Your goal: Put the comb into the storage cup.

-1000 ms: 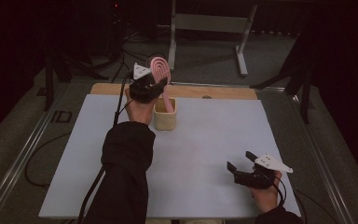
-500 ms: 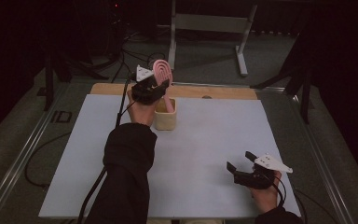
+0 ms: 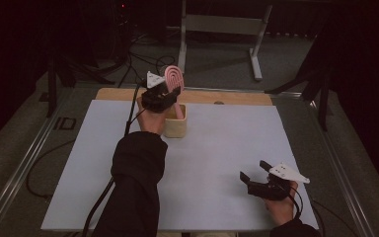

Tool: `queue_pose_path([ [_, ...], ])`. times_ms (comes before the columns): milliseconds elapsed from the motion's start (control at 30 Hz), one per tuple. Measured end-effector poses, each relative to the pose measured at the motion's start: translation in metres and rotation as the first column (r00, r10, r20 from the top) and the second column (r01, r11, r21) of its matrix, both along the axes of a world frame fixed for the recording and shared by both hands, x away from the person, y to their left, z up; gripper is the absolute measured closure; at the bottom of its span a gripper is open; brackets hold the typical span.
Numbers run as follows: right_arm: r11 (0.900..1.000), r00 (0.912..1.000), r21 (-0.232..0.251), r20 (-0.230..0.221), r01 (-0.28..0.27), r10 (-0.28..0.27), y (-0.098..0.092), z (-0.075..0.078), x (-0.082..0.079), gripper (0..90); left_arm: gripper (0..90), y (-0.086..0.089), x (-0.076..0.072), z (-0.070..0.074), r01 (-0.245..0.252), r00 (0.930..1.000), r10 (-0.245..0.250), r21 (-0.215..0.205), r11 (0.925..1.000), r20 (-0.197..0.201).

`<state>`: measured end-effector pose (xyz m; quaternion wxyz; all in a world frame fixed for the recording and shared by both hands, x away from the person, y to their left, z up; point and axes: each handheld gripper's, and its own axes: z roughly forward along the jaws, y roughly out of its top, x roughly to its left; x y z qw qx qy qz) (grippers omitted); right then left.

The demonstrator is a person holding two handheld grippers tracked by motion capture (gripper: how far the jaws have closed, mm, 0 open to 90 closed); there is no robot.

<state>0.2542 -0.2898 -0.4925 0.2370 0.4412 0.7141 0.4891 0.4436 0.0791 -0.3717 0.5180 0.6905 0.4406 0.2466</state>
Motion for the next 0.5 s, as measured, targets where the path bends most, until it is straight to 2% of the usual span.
queue_pose_path([
  [500,1.000,1.0000,-0.003,-0.006,0.005,-0.005,-0.0004,-0.0009,0.0000,9.7,64.6,-0.0002,0.0019,-0.0100,-0.003,0.9996,0.003,-0.012,0.9999,-0.026],
])
